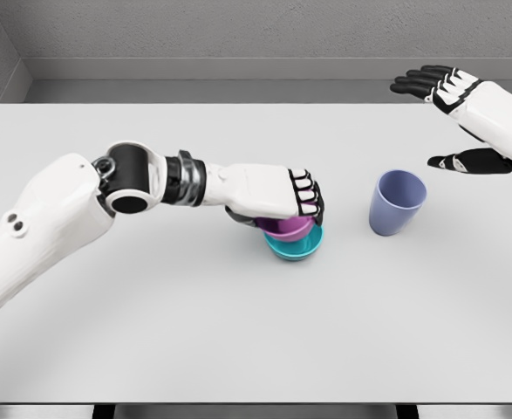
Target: Stacking bowl and cup with both arms
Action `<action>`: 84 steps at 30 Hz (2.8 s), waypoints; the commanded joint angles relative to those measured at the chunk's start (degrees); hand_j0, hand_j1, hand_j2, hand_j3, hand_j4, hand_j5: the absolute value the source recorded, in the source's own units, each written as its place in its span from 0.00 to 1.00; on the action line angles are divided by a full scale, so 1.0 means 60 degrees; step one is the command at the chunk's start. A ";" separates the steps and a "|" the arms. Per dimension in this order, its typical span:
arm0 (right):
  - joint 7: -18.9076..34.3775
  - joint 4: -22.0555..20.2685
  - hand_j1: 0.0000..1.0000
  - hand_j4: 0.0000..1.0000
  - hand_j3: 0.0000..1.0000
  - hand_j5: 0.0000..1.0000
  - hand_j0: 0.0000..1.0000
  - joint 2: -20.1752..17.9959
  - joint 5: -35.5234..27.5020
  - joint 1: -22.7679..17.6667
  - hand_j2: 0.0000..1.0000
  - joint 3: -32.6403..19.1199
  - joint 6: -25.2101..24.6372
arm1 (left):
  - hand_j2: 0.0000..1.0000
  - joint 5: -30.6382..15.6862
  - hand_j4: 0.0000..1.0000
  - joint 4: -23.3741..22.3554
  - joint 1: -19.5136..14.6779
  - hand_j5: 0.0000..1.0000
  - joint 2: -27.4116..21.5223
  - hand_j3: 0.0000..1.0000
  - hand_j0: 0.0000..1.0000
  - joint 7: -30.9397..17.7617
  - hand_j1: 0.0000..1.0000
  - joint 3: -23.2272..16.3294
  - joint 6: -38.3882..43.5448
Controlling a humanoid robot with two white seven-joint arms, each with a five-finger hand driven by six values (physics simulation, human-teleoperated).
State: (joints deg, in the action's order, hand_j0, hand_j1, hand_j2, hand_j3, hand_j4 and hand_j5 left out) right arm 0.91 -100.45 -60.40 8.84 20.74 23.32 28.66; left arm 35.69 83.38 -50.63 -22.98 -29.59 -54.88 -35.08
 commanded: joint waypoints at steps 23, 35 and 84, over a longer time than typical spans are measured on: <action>-0.0006 -0.0002 1.00 1.00 1.00 1.00 1.00 -0.0026 -0.0052 0.0000 1.00 -0.0019 -0.0002 | 1.00 -0.0280 1.00 0.0078 -0.0029 1.00 -0.0418 1.00 1.00 0.0098 1.00 0.0093 0.0013; -0.0006 0.0042 1.00 1.00 1.00 1.00 1.00 -0.0085 -0.0052 0.0015 1.00 -0.0034 -0.0031 | 1.00 -0.2931 1.00 0.0092 0.0088 1.00 -0.3099 1.00 1.00 0.0098 1.00 0.1500 0.0013; 0.5681 0.1390 1.00 1.00 1.00 1.00 1.00 0.0589 0.0022 0.3589 1.00 0.2573 0.0027 | 1.00 -0.3679 1.00 -0.1504 0.2197 1.00 -0.4066 1.00 1.00 0.0010 1.00 0.3624 0.0013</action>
State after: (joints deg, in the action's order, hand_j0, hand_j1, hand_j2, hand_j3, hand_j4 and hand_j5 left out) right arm 35.01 -92.15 -56.77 9.27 42.28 38.27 28.93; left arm 14.04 74.13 -37.44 -47.29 -29.56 -33.14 -35.14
